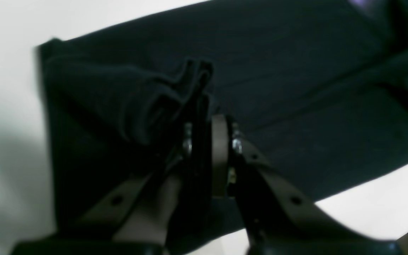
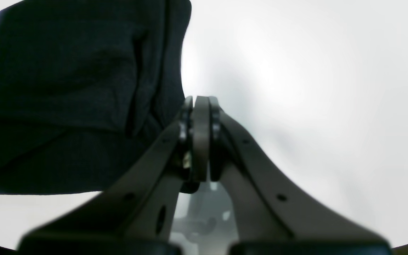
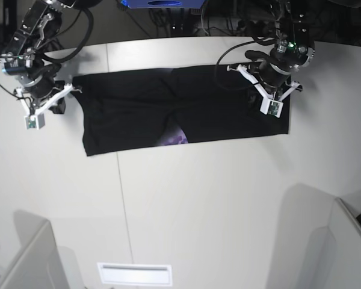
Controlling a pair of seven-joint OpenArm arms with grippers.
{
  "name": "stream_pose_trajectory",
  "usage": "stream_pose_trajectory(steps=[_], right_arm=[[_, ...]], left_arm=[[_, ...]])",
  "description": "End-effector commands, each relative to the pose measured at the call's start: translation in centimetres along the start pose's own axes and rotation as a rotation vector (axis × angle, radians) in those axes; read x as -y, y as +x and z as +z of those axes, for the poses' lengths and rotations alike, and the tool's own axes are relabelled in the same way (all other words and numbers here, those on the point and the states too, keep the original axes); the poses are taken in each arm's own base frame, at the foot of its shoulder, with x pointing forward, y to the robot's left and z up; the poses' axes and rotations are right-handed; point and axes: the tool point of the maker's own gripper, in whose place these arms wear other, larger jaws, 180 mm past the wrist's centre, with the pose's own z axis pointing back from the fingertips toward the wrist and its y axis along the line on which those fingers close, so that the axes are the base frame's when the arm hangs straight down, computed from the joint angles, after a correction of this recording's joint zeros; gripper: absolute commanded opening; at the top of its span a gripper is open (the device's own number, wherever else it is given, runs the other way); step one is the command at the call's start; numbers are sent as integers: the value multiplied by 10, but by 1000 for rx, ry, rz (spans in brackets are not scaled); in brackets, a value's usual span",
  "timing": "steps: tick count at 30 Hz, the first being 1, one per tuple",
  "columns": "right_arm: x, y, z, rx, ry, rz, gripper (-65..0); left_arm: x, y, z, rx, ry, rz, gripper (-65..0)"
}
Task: Fold the T-shirt properly
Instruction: 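Push the strip's end inward with the left gripper and release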
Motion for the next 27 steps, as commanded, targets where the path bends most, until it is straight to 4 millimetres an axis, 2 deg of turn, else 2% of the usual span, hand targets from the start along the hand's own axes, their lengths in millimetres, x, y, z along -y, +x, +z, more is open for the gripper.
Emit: stream_pose_trajectory(steps=[1, 6, 15, 16, 19, 27], right_arm=[[1, 12, 3, 42, 0, 12, -650], [1, 13, 3, 44, 0, 12, -650], [1, 12, 3, 42, 0, 12, -650], [1, 12, 3, 42, 0, 12, -650], [1, 12, 3, 42, 0, 12, -650], [1, 13, 3, 45, 0, 12, -650]], left_arm=[[8, 12, 1, 43, -18, -2, -650], [36, 18, -6, 51, -84, -6, -650], [67, 41, -18, 83, -123, 15, -650], [70, 39, -20, 76, -131, 12, -650], [75, 36, -23, 64, -147, 6, -650], [75, 36, -23, 65, -146, 4, -650]])
